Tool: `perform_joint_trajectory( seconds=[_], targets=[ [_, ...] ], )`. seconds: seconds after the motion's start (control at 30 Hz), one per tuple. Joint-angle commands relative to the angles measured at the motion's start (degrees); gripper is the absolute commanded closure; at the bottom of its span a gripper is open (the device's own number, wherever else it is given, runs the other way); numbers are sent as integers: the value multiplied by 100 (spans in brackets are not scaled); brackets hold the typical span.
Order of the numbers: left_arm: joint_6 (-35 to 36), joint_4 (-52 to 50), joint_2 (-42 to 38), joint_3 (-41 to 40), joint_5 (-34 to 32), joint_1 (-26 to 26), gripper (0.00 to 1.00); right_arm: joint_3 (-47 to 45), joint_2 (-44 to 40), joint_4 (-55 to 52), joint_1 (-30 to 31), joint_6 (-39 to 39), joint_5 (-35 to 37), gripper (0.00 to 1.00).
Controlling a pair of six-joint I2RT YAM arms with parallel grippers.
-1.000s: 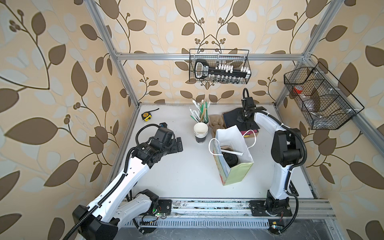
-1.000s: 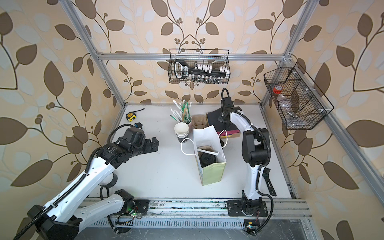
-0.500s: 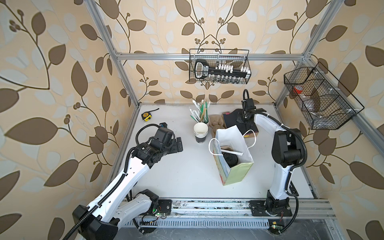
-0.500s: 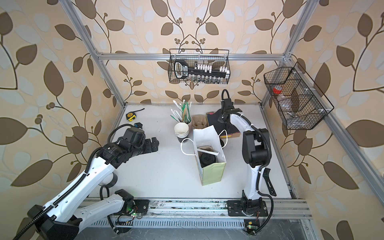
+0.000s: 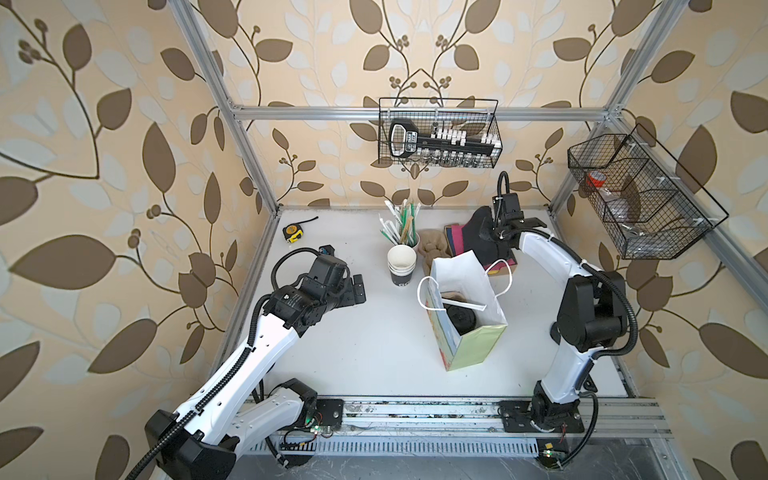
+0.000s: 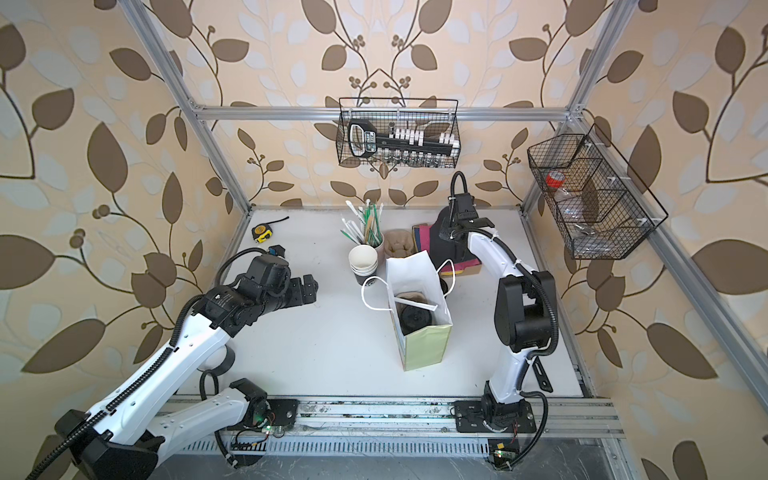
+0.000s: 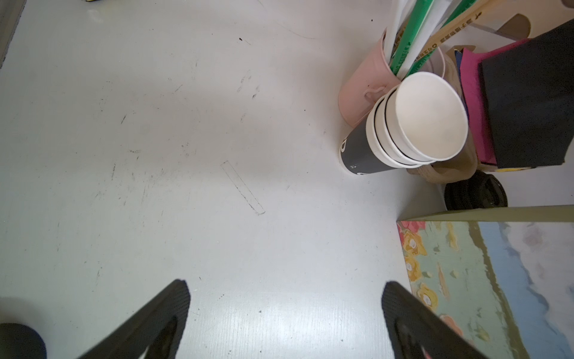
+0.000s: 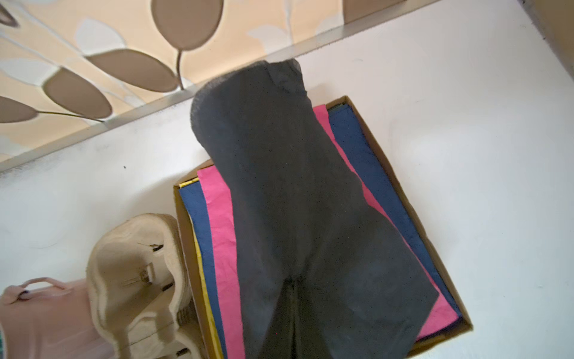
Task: Pack a coffee takeout order
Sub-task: Pick up the napkin from the napkin box.
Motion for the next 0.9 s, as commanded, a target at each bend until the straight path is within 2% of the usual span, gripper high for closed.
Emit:
perform_joint_trajectory(
  seconds=[0.0, 0.37, 0.6, 0.87],
  targets=[
    [76, 105, -42, 43, 27, 73, 1, -189, -318, 100, -33, 96, 84, 100],
    [77, 122, -68, 44, 84, 82, 1, -362, -1454, 143, -36, 158, -84, 100],
    [76, 122, -112, 28, 106, 82, 1, -640, -2633, 151, 11, 273, -214, 100],
    [75, 122, -256, 16, 123, 82, 1, -660, -4147, -143, 702, 110, 77, 100]
  ],
)
